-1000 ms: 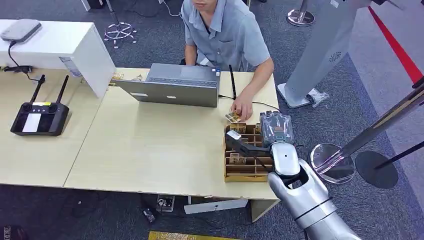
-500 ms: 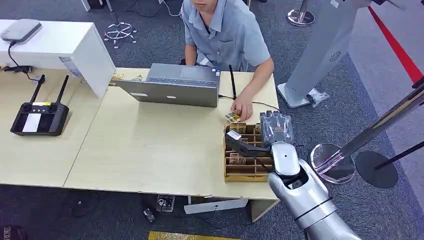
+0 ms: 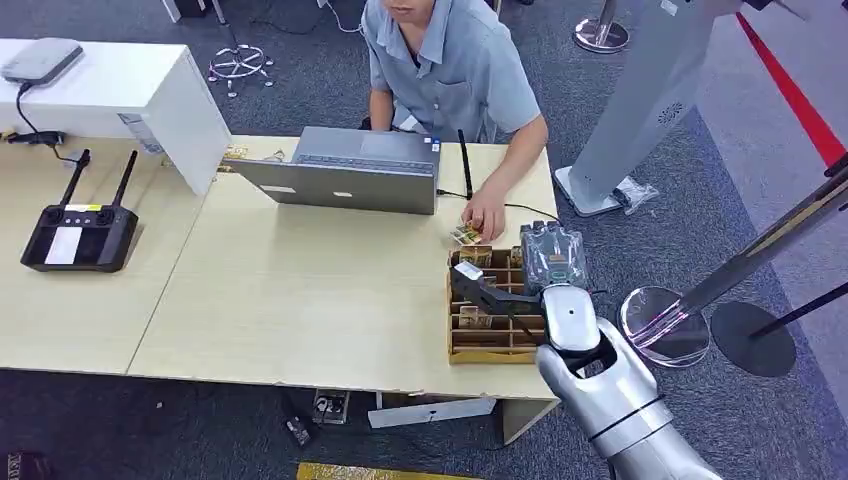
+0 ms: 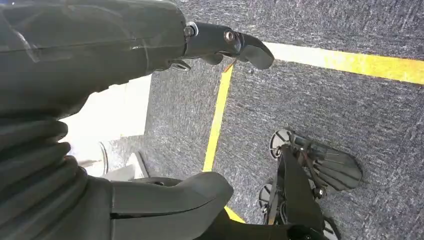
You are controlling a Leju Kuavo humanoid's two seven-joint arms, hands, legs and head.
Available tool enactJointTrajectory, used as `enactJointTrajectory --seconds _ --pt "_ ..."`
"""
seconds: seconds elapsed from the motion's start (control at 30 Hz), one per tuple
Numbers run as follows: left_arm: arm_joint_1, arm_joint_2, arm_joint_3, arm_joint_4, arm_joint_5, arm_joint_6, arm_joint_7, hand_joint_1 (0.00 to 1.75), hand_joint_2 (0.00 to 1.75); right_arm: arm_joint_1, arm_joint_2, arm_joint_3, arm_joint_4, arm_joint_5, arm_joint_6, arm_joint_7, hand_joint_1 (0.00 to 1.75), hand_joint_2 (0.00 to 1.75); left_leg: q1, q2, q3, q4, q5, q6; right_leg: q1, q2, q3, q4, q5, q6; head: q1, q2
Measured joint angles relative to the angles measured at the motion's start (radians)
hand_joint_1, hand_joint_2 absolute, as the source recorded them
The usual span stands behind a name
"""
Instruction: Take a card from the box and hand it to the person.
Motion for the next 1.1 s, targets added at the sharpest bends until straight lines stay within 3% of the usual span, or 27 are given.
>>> enactJointTrajectory --seconds 0.7,0.97,1.0,1.1 --pt "0.0 0.0 0.0 0.003 -0.003 -0.003 -0.001 0.0 1.75 0.0 -0.001 0.0 0.005 0.0 0.007 0.0 1.08 1.75 0.0 0.0 0.0 0.0 0.0 0.0 0.0 0.0 0.0 0.0 0.0 0.0 0.0 0.0" --pt "0.0 0.0 0.0 0.004 -0.003 -0.003 -0.001 0.0 1.75 0.001 -0.001 0.0 0.008 0.001 0.008 0.002 1.4 1.75 0.0 0.0 0.0 0.0 0.0 0.0 0.0 0.0 0.0 0.0 0.0 0.0 0.0 0.0" --pt "0.0 0.0 0.0 0.004 -0.003 -0.003 -0.001 0.0 1.75 0.001 -0.001 0.0 0.008 0.002 0.008 0.006 1.71 1.75 0.0 0.0 0.0 0.0 0.0 0.0 0.0 0.0 0.0 0.0 0.0 0.0 0.0 0.0" --pt "0.0 0.0 0.0 0.005 -0.003 -0.003 -0.001 0.0 1.75 0.001 -0.002 -0.001 0.008 0.005 0.008 0.009 1.75 1.75 0.0 0.0 0.0 0.0 0.0 0.0 0.0 0.0 0.0 0.0 0.0 0.0 0.0 0.0"
